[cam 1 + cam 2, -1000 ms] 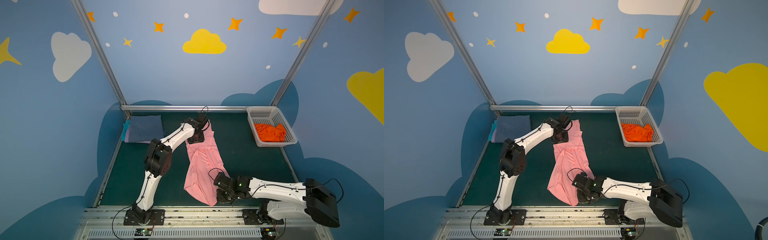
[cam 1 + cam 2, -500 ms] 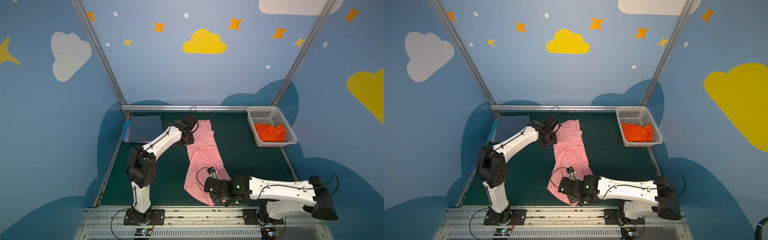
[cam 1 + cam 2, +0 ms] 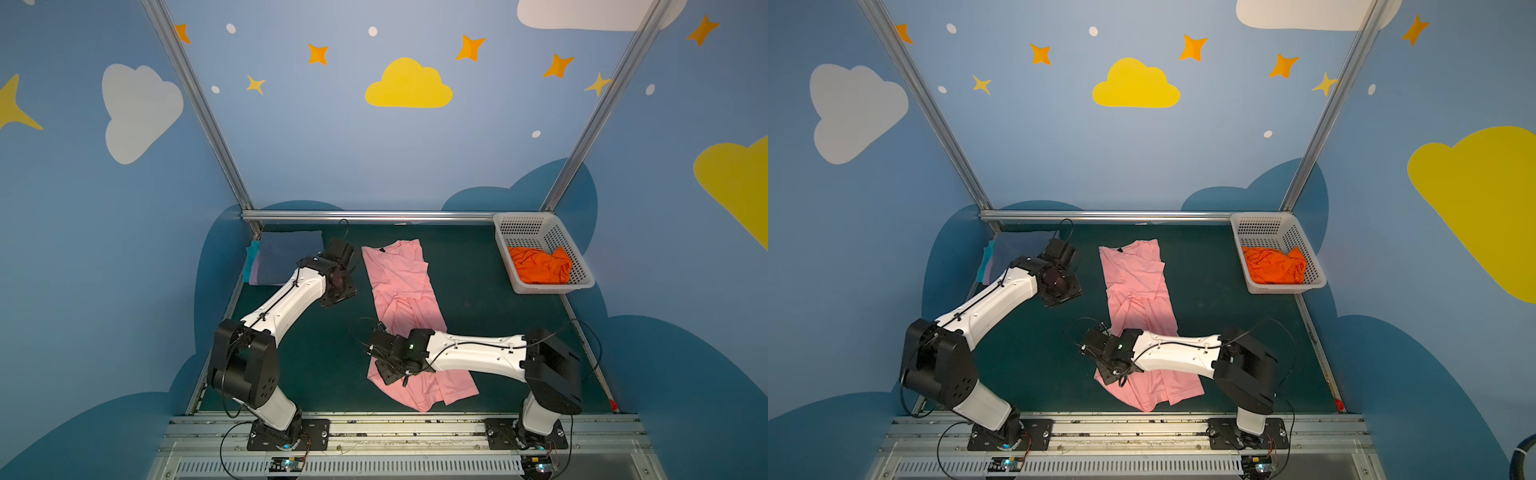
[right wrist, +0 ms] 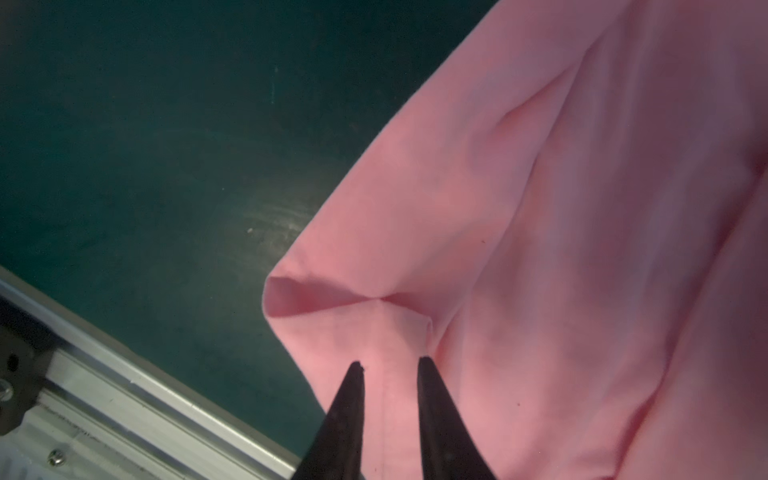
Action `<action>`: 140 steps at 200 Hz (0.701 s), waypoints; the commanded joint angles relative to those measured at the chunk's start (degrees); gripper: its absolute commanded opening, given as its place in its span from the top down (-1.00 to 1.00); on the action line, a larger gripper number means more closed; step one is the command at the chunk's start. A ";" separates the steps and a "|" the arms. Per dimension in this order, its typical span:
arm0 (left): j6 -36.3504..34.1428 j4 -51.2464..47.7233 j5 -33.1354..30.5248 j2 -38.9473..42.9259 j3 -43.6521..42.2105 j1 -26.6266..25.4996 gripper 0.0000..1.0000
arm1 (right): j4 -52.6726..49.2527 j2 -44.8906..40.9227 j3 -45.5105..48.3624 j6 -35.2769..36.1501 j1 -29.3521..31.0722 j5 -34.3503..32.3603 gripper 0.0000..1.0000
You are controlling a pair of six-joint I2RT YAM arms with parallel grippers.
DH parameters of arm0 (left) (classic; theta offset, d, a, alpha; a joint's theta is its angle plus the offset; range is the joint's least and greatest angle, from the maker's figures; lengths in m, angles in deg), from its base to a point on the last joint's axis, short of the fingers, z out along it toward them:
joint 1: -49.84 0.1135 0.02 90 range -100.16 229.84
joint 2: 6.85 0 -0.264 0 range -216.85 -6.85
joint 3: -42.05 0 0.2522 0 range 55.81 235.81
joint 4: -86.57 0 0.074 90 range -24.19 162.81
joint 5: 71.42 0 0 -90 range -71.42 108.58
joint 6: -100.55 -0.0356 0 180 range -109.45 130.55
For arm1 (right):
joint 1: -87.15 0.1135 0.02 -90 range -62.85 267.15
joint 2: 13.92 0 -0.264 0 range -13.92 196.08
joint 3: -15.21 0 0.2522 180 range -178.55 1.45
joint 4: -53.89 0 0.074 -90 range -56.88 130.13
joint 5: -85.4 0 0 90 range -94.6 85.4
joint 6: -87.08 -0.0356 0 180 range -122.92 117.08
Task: Fold and stack the t-shirts
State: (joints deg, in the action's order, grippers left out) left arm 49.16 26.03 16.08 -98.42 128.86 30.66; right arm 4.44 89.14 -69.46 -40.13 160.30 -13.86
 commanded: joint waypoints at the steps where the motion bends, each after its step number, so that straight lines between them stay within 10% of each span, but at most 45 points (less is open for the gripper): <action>1: 0.17 1.21 1.16 1.63 -1.24 0.81 -0.07 | 0.37 2.16 -2.14 2.19 -0.65 2.73 0.48; 140: 0.06 3.02 3.72 0.52 -2.83 1.12 -0.07 | 1.25 4.60 -0.69 2.08 -4.08 4.04 0.23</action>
State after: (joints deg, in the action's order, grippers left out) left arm 49.14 29.11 19.20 -98.22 126.70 31.53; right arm 5.27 93.41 -70.67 -38.45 157.22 -10.58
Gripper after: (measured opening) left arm 0.536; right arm 0.384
